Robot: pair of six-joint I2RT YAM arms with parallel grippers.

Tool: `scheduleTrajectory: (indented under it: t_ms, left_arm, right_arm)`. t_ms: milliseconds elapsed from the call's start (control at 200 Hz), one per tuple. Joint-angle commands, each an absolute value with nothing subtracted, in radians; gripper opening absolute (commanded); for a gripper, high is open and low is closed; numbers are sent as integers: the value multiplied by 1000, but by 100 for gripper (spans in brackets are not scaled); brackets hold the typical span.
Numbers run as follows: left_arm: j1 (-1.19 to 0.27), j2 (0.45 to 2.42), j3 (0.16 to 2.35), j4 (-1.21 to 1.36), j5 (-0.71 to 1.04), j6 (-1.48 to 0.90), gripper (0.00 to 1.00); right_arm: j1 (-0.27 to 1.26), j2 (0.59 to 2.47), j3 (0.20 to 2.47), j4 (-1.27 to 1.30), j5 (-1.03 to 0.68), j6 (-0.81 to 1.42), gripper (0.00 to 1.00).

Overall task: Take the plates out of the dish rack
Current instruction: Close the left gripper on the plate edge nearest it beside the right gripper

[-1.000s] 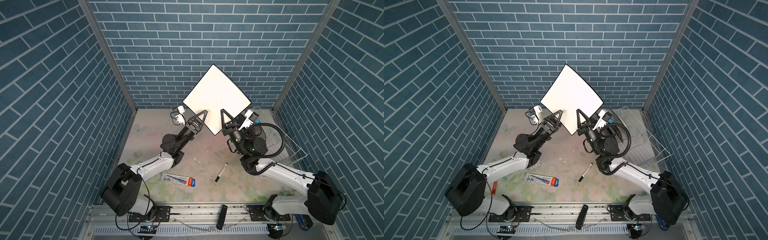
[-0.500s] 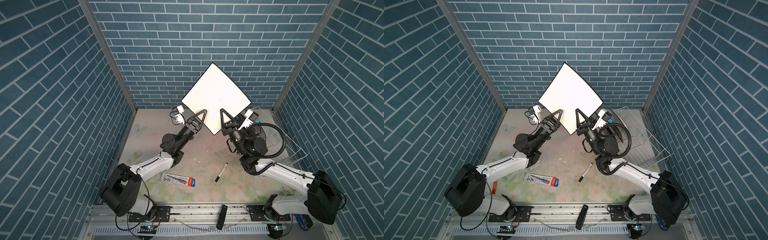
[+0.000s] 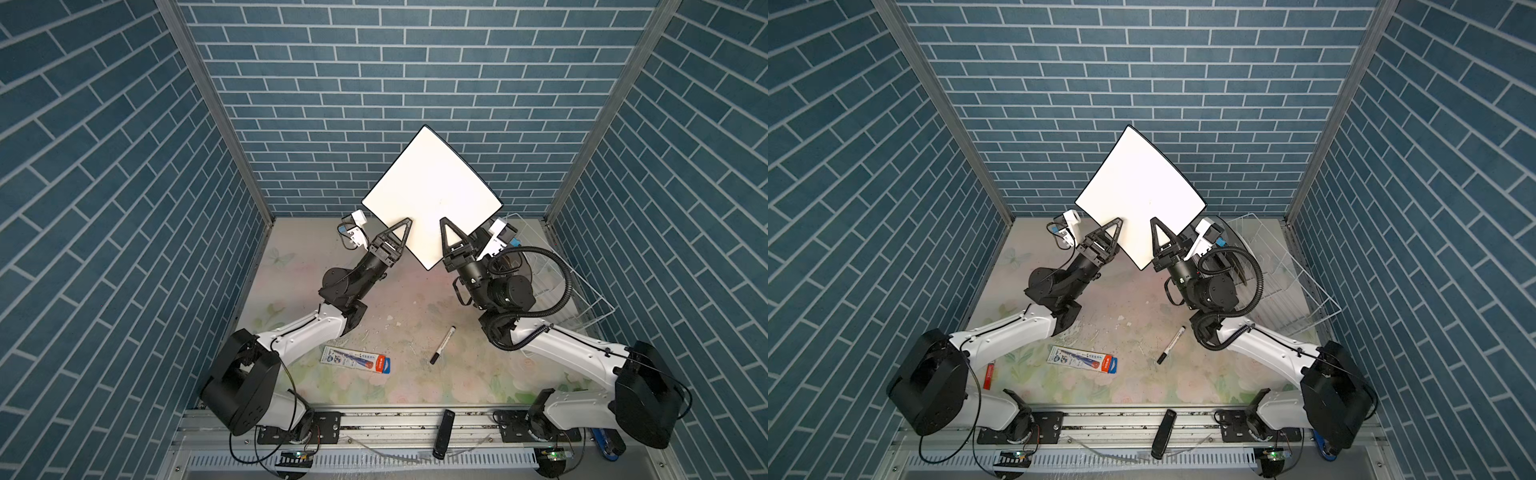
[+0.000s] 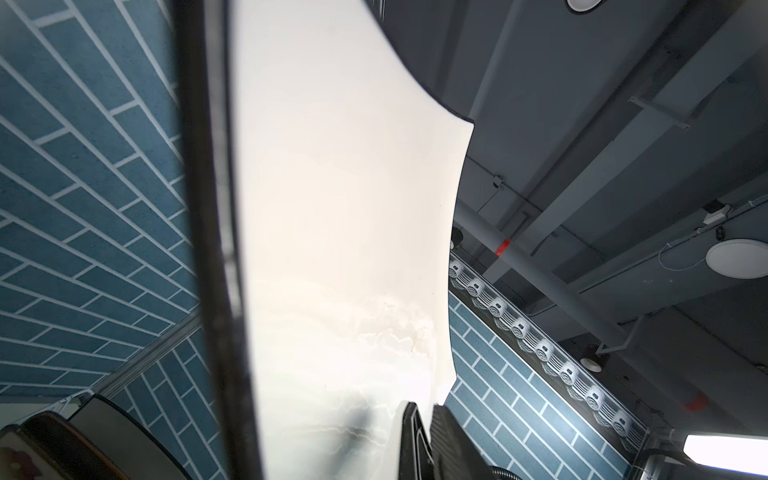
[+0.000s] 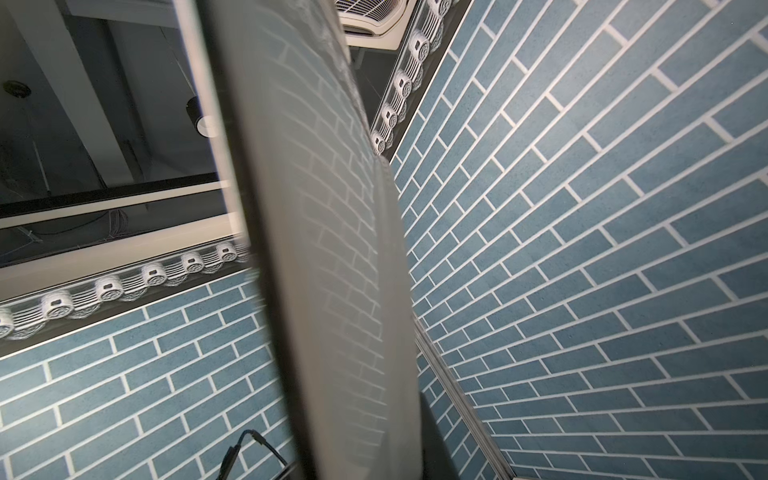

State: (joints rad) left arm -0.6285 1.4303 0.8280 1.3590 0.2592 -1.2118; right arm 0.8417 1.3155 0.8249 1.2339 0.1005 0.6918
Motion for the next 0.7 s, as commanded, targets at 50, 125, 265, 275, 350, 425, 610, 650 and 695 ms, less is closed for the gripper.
scheduleTrajectory:
  t_ms: [50,125,265,275,350,425,610,650,695]
  left_arm:
    - [-628,1415,842,1407,265,-1203,50]
    - [-629,1417,842,1407,261,-1198,51]
    - [-628,1420,845,1407,260,-1198,64]
    - [-628,1421,845,1407,261,-1198,64]
    - [-629,1426,848,1407,262,-1199,65]
    - [-629,1429,849,1407,264,-1200,67]
    - [-628,1437,852,1407,252,-1194,74]
    - [-628,1443,859,1407,254,-1195,74]
    - [-627,1449,869,1407,259,-1196,70]
  right_arm:
    - [847,1284,889,1397,81,732,0]
    - [849,1282,884,1400,83,735,0]
    - [853,1282,883,1399,84,746,0]
    - [854,1282,883,1399,83,746,0]
    - [856,1279,880,1400,82,751,0]
    - [857,1276,879,1399,83,753,0]
    - [863,1263,874,1399,82,771,0]
    - [865,1260,873,1399,82,772,0]
    - [865,1257,868,1399,86,772,0]
